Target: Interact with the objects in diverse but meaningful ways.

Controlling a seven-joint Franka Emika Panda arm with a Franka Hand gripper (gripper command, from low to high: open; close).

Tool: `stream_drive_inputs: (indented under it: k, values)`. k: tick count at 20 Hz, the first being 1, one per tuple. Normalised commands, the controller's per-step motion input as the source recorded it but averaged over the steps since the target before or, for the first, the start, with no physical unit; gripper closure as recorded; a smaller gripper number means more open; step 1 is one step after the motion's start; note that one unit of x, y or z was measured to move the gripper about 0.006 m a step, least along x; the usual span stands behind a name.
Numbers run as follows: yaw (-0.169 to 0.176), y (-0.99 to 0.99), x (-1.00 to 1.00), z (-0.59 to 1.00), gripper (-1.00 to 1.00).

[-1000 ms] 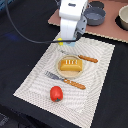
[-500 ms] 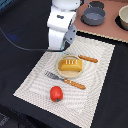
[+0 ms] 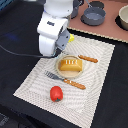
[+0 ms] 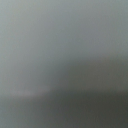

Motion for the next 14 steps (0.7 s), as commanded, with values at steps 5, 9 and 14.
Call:
stream_drive_inputs:
  k: [5,9,14]
  values:
    - [-0.007,-0.17,-0.82,-0.38,1.00]
    - [0.000,-0.03,-0.83,-0.39,1.00]
    - [0.000,0.00,-0.83,-0.28,1.00]
